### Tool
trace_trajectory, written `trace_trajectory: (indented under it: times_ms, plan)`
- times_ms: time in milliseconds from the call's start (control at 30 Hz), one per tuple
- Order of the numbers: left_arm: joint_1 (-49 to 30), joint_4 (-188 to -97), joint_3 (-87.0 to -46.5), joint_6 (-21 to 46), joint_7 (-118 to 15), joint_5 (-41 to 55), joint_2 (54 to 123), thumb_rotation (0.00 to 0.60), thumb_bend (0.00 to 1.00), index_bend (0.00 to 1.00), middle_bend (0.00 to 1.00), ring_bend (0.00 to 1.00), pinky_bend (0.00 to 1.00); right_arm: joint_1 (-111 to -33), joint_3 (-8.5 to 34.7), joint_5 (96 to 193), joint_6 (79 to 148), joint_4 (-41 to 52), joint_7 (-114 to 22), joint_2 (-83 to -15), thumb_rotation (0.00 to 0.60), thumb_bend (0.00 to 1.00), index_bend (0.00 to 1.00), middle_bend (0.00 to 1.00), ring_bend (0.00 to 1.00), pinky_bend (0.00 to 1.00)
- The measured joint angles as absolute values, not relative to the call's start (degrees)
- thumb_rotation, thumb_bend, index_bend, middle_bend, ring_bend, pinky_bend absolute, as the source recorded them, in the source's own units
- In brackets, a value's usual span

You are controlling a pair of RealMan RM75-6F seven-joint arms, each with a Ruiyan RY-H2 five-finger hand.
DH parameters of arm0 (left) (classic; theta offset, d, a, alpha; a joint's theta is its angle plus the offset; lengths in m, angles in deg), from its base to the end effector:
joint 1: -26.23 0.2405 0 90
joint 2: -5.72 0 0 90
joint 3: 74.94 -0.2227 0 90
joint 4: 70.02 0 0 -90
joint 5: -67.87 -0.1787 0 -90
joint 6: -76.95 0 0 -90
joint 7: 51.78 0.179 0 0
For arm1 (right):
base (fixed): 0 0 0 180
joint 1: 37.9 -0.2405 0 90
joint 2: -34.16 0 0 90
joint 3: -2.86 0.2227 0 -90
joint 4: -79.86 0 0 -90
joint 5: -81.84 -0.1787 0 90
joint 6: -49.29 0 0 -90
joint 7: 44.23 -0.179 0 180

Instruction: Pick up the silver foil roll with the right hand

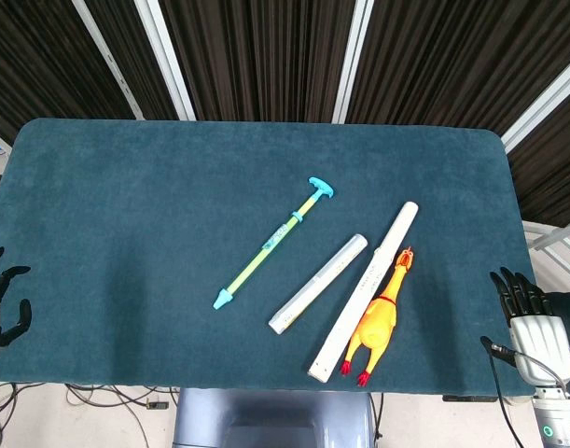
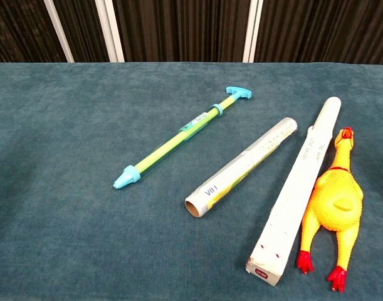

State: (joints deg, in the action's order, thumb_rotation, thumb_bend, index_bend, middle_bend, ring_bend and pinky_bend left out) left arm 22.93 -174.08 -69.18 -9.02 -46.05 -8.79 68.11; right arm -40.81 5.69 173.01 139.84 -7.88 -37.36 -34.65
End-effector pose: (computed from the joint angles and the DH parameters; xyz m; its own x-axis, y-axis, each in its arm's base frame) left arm -0.2621 0.2079 0.1837 0.3123 -0.0260 0.9496 0.9399 0.1538 -0.3048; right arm -0.2616 -0.2010 0.1656 0.5002 0.0862 0.8616 -0.8611 -0.0551 0.5055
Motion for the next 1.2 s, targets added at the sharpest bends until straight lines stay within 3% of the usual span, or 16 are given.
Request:
trace_trajectory:
  times_ms: [933,1200]
  plan:
    - [23.19,-174.51,-68.96,-9.64,-46.24,-8.83,68.03,0.600,0.53,0.25,0.00,0.00,0.00,-40.86,5.69,172.66,139.18,-7.66,-39.19,-34.46,0.600,0.16,0.03,0.09,0.09,0.18]
    - [23.07,-173.85,-69.23,-9.16,-47.02,-9.39,67.78,0.600,0.53,0.24,0.00,0.00,0.00,-42.16,4.72,172.57,134.90,-10.10,-44.58,-32.22,0.600,0.16,0.03,0.10,0.09,0.18]
